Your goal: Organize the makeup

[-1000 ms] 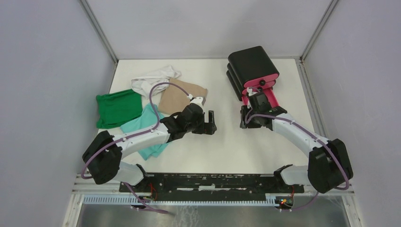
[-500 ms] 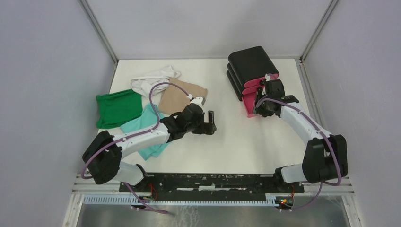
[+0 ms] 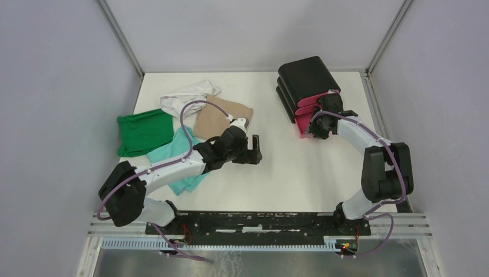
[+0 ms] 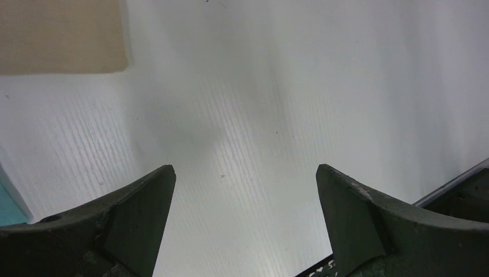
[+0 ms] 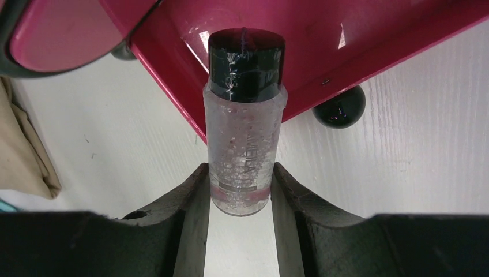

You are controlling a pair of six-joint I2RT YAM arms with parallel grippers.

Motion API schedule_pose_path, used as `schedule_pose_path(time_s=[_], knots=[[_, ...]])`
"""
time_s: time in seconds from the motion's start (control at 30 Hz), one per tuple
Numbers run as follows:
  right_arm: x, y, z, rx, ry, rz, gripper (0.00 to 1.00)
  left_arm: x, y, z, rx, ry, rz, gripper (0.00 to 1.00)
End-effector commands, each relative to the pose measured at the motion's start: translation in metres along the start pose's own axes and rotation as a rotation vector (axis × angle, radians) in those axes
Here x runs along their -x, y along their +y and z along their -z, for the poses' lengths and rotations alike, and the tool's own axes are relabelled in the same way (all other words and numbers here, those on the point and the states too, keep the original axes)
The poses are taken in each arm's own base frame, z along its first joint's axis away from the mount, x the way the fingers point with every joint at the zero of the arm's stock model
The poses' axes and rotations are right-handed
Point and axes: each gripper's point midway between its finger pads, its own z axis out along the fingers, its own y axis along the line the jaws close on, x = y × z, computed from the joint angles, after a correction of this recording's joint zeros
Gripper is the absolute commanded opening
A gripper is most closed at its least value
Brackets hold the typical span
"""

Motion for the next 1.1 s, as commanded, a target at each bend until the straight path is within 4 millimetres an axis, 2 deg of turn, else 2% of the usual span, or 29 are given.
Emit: schedule_pose_path(time_s=[0.0, 0.1, 0.13, 0.27, 0.43, 0.57, 0.83, 1.07], knots=[[0.036, 0.015, 0.000, 0.047, -0.107, -0.098, 0.30, 0.023, -0.003, 0.014, -0.009, -0.077, 0.002, 0.99], [0.041, 0.015, 0.000, 0.039, -0.124, -0.110, 0.43, 0.022, -0.004, 0.013, -0.011, -0.072, 0.004, 0.99], [0.042, 0.015, 0.000, 0.040, -0.127, -0.112, 0.44, 0.021, -0.004, 0.012, -0.014, -0.069, 0.005, 0.99], [0.044, 0.017, 0.005, 0.056, -0.150, -0.113, 0.34, 0.021, -0.005, 0.010, -0.016, -0.065, 0.006, 0.99], [0.049, 0.015, 0.017, 0.057, -0.181, -0.128, 0.35, 0.021, -0.005, 0.009, -0.016, -0.064, 0.006, 0.99], [0.053, 0.013, 0.016, 0.058, -0.186, -0.166, 0.38, 0.020, -0.007, 0.007, -0.023, -0.057, 0.007, 0.99], [0.056, 0.016, 0.010, 0.072, -0.180, -0.195, 0.70, 0.021, -0.002, 0.012, -0.006, -0.070, 0.007, 0.99], [0.057, 0.011, 0.023, 0.065, -0.209, -0.166, 0.71, 0.020, -0.002, 0.010, -0.007, -0.065, 0.007, 0.99]])
